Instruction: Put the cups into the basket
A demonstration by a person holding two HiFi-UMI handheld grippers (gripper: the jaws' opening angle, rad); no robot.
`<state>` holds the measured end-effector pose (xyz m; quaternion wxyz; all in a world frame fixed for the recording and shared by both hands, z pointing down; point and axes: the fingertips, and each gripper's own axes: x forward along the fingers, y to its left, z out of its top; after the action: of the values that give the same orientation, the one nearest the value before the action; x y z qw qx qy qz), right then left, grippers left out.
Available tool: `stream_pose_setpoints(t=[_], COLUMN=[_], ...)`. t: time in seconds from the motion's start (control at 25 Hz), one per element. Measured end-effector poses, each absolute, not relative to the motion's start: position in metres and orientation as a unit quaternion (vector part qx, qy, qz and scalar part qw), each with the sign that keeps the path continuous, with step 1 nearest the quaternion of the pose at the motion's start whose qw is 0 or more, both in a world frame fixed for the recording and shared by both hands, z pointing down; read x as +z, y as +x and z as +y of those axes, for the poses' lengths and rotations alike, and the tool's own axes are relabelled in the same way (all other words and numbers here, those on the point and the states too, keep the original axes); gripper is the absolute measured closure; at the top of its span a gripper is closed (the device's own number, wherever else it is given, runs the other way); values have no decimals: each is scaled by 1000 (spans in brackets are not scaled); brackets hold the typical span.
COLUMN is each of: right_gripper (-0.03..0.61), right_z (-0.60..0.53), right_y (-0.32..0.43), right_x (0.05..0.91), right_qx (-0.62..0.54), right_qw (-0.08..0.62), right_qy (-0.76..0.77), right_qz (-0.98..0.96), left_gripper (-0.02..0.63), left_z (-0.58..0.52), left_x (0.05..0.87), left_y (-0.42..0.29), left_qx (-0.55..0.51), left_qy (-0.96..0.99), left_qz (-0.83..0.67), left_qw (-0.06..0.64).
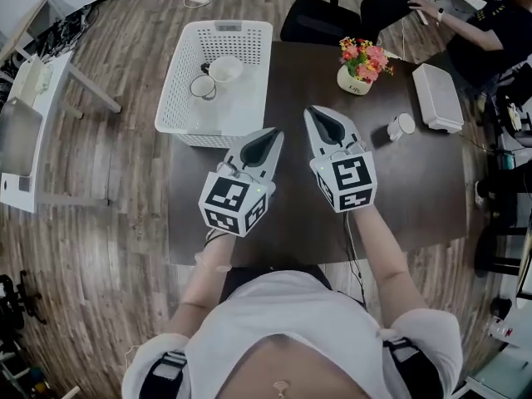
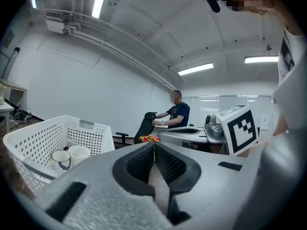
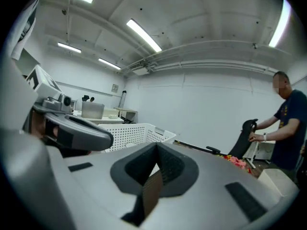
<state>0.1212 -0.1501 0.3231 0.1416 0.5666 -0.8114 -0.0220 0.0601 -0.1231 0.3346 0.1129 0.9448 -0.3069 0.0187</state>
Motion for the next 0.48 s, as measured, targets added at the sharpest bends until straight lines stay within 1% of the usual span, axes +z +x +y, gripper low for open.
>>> stream_pose_setpoints(t=[0.2,0.36,0.48], right_gripper=[568,568,568], right_z=[-116,-89,-70], right_y=[147,164,176], right_x=[338,341,343], right_qx=[-12,-10,-22], right_qw=[119,82,89], right_qy=[617,664,696], right_qz=[-778,-743,-712], left_gripper=[601,601,601], left_z=[-115,-107,-99], left_x=[342,348,351], left_y=[90,110,126], left_qx=[14,21,21], left_qy=[947,951,954], left_qz=[-298,-288,-278], left_qw=[118,111,109])
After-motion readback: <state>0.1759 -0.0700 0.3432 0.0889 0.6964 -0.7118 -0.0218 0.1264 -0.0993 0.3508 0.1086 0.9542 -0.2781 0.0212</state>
